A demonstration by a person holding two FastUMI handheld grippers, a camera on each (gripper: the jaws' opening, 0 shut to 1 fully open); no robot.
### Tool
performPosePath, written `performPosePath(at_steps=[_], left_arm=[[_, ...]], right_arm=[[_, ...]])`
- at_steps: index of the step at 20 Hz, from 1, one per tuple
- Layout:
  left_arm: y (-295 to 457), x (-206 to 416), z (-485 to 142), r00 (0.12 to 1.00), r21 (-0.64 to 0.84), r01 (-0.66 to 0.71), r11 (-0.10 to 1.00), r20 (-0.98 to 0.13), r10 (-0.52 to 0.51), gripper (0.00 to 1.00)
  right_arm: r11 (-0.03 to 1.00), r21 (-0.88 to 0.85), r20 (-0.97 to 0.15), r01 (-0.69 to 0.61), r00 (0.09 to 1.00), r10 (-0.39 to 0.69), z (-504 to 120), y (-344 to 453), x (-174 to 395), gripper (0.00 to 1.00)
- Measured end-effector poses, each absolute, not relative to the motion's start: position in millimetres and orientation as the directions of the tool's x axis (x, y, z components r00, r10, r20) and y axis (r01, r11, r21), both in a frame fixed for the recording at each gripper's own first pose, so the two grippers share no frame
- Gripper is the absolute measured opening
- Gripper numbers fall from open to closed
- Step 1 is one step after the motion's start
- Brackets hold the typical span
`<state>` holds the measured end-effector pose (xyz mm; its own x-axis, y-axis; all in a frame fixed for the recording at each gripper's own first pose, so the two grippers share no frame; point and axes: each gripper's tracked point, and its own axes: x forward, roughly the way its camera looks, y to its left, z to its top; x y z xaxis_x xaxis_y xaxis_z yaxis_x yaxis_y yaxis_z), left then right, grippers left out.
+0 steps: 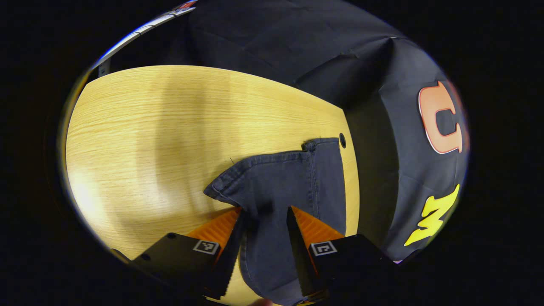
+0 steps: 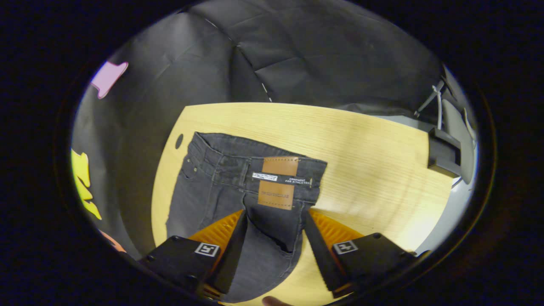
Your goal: Grasp the waist and the cuffs of the jeans and fold them to make the two legs overlap; first hold the waist and fold one-third of the jeans toward the cuffs, then hold the cuffs and fold the remaining one-third in the same direction to finish folding.
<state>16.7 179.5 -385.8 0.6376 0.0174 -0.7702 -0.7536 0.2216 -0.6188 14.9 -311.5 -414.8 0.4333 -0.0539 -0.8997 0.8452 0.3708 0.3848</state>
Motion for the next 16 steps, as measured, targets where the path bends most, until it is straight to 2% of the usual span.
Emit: performPosePath(at_steps=[1, 3, 4, 6, 9, 10, 11, 12, 16], left_arm=[[177.8, 16.7, -386.6, 0.635, -0.617, -0.753, 0.227, -0.772, 0.009, 0.61], [176.0, 16.7, -387.2, 0.638, -0.624, -0.743, 0.239, -0.77, -0.028, 0.52], [175.9, 15.7, -388.6, 0.639, -0.63, -0.74, 0.236, -0.768, -0.042, 0.55], [178.6, 11.7, -390.0, 0.631, -0.625, -0.75, 0.218, -0.775, -0.051, 0.36], [181.3, 7.5, -395.1, 0.618, -0.615, -0.766, 0.188, -0.785, -0.051, 0.18], [182.1, 7.0, -395.0, 0.613, -0.611, -0.771, 0.18, -0.788, -0.051, 0.09], [180.9, 7.4, -393.5, 0.609, -0.607, -0.775, 0.177, -0.792, -0.051, 0.08], [180.7, 6.4, -390.1, 0.605, -0.603, -0.776, 0.184, -0.794, -0.053, 0.06], [179.1, 4.7, -363.5, 0.623, -0.622, -0.76, 0.189, -0.78, -0.06, 0.04]], right_arm=[[0.363, 0.381, -0.902, 0.85, 0.428, -0.054, -414.5, -311.1, 15.4, 0.7], [0.358, 0.368, -0.909, 0.858, 0.413, -0.057, -418.7, -312.7, 15.2, 0.7], [0.358, 0.358, -0.915, 0.862, 0.4, -0.049, -417.9, -315.4, 8.5, 0.58], [0.322, 0.376, -0.911, 0.869, 0.411, -0.045, -417.6, -314.8, 10.0, 0.34], [0.281, 0.378, -0.917, 0.882, 0.399, -0.021, -422.6, -315.6, 9.2, 0.11], [0.27, 0.383, -0.917, 0.883, 0.4, -0.008, -421.5, -316.5, 8.3, 0.14], [0.262, 0.388, -0.917, 0.884, 0.4, 0.01, -421.4, -315.7, 8.9, 0.15], [0.25, 0.4, -0.913, 0.882, 0.407, 0.024, -414.6, -315.9, 8.8, 0.02], [0.264, 0.469, -0.881, 0.843, 0.467, 0.072, -391.8, -314.9, 9.3, 0.02]])
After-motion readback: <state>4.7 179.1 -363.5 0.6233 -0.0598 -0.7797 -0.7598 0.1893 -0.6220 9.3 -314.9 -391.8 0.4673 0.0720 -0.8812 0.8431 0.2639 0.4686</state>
